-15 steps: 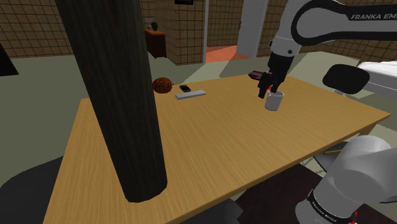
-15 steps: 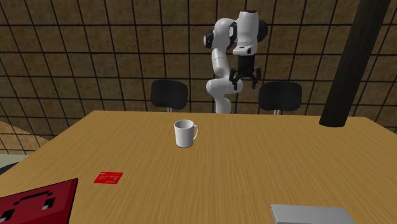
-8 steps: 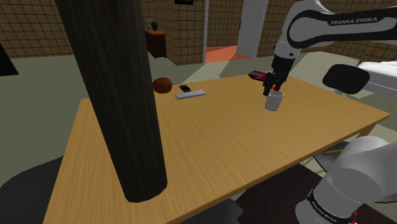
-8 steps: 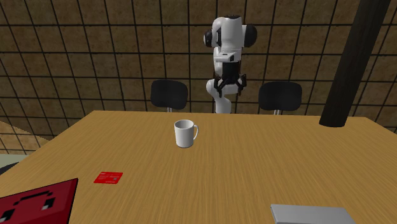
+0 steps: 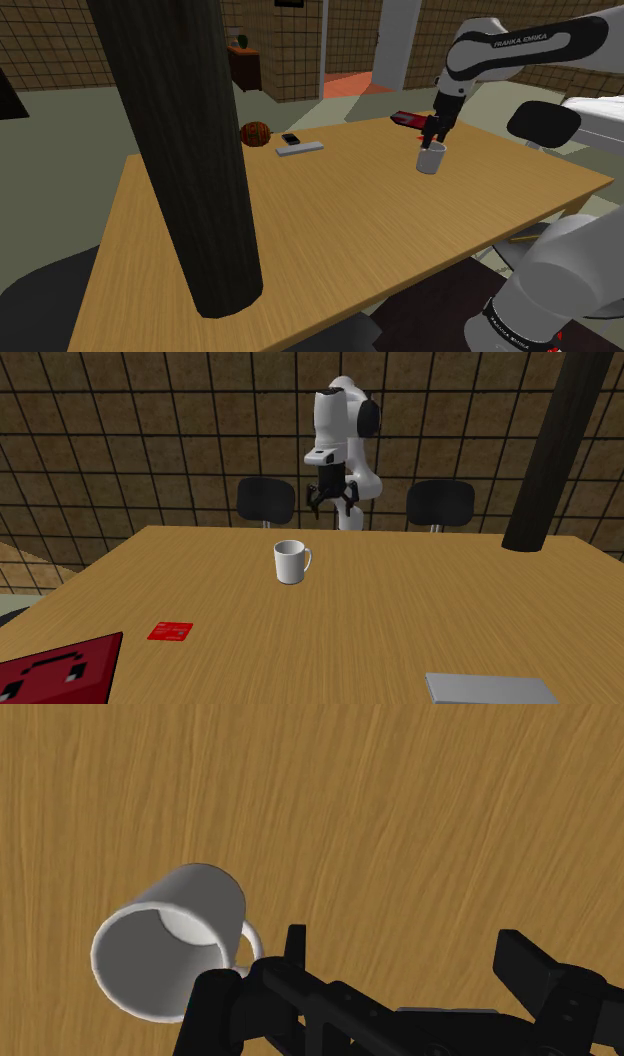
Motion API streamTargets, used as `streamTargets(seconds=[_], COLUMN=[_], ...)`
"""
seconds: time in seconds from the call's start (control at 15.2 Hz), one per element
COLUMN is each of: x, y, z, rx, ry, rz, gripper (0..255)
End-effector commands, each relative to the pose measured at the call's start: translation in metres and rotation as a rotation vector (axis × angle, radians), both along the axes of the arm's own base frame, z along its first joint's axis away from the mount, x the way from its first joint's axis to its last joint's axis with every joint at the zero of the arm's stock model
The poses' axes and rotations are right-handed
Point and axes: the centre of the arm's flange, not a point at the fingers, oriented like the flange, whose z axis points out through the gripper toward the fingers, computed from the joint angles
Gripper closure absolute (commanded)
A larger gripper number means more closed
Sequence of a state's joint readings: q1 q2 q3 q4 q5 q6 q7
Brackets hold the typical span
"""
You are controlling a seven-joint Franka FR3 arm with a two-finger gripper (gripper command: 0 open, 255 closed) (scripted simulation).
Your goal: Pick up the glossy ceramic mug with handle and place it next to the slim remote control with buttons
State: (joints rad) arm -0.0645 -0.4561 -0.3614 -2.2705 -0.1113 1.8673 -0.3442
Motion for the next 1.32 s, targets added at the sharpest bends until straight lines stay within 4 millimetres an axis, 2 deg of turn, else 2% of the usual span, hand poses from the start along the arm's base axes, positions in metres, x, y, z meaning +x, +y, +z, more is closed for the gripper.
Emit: streamTargets(seconds=[0.0,0.79,0.86,1.25], x=[0.008,0.046,0.047,0.047], y=[-0.027,-0.176,-0.178,-0.176], z=[-0.007,-0.053,-0.053,-0.085], rx=[0.001,0.014,0.014,0.014], ry=[0.004,0.028,0.028,0.028], rz=[0.000,-0.009,-0.009,-0.009], gripper=[0,0,0,0])
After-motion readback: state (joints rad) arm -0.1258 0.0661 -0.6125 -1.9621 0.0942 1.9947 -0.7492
